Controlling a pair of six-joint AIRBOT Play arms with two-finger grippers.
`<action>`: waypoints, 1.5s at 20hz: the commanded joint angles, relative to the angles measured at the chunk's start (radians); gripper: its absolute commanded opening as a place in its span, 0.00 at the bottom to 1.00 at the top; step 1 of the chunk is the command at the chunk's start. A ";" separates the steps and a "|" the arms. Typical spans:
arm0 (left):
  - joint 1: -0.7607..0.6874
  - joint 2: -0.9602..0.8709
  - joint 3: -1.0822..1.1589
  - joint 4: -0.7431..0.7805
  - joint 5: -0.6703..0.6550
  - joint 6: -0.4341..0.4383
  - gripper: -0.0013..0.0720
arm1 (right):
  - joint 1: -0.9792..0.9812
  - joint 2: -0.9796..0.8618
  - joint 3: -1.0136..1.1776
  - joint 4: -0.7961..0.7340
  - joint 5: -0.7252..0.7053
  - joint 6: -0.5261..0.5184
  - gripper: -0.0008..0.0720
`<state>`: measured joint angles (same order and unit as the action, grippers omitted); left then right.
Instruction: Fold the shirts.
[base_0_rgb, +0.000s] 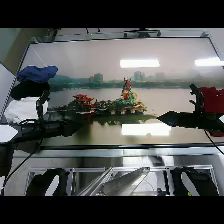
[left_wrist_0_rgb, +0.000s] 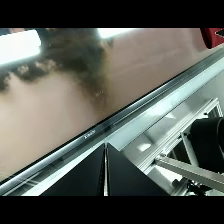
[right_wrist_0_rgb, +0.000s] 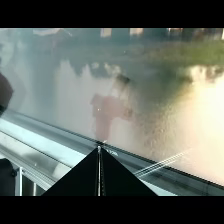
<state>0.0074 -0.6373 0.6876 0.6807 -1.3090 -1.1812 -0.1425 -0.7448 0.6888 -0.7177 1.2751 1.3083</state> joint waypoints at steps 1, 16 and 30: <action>-0.001 0.001 0.000 0.000 0.000 -0.002 0.03 | 0.001 0.001 -0.001 0.000 0.000 0.000 0.04; -0.001 0.001 0.000 0.000 0.000 -0.002 0.03 | 0.001 0.001 -0.001 0.000 0.000 0.000 0.04; 0.310 -0.201 0.340 0.192 0.297 0.021 0.50 | 0.001 -0.008 -0.001 0.026 -0.022 0.000 0.04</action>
<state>0.1631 -0.7265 0.8577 0.7902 -1.1164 -1.1950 -0.1425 -0.7479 0.6884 -0.7040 1.2587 1.3083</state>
